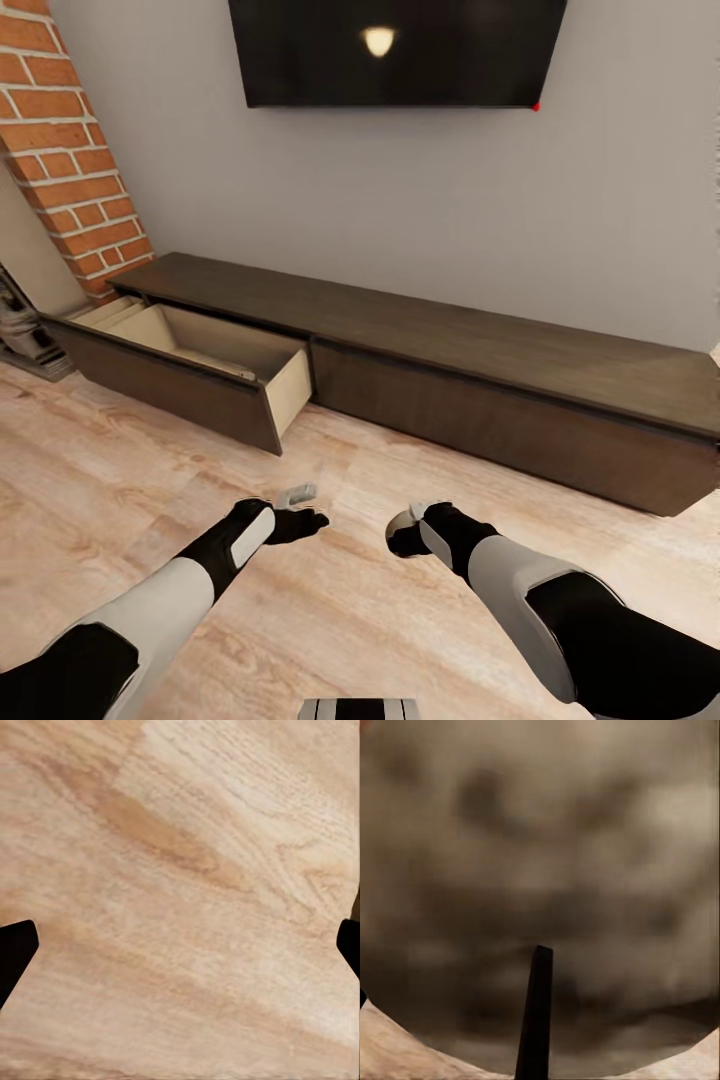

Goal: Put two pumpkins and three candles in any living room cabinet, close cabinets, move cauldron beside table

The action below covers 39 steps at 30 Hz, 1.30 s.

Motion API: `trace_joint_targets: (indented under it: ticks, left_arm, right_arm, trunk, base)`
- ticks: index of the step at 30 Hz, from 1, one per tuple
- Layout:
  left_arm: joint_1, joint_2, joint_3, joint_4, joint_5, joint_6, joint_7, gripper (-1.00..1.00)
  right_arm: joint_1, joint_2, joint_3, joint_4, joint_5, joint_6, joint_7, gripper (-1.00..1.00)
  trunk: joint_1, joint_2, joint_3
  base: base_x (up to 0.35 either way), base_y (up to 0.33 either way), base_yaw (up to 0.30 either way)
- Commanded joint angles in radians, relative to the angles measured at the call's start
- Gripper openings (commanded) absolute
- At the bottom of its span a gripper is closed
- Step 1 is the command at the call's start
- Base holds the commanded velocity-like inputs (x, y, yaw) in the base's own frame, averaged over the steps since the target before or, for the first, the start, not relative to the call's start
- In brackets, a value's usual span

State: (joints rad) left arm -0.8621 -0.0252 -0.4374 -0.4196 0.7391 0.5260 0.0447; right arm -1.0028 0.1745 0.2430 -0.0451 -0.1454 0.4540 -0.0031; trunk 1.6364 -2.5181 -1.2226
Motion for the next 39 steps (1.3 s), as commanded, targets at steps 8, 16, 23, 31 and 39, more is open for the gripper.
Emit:
trace_joint_targets:
  ticks: [8,16,23,31,39]
  left_arm:
    - [0.000,0.001,-0.007,0.035,0.008,-0.069,0.004,1.00]
    - [0.000,0.001,-0.006,0.060,0.008,-0.094,0.004,1.00]
    - [0.000,0.001,-0.006,0.068,0.008,-0.096,0.004,1.00]
    - [0.000,0.002,-0.006,0.070,0.008,-0.095,0.004,1.00]
    - [0.000,0.002,-0.006,0.070,0.007,-0.095,0.007,1.00]
  right_arm:
    - [0.000,-0.012,0.009,-0.002,-0.009,0.004,0.043,-1.00]
    - [0.000,-0.021,0.010,-0.002,-0.010,0.002,0.086,-1.00]
    - [0.000,-0.021,0.009,-0.002,-0.009,0.002,0.085,-1.00]
    - [0.000,-0.021,0.010,-0.001,-0.009,-0.018,0.086,-1.00]
    - [0.000,-0.021,0.011,-0.001,-0.009,-0.018,0.086,-1.00]
  trunk:
    - [-0.001,0.000,0.011]
    - [-0.001,0.000,0.023]
    - [-0.001,0.000,0.034]
    - [-0.003,0.001,0.061]
    - [-0.006,0.002,0.104]
  base:
    - [-0.296,0.000,0.047]
    - [-0.045,0.000,0.146]
    - [-0.001,0.000,0.156]
    - [0.000,0.000,0.156]
    - [0.000,0.000,0.156]
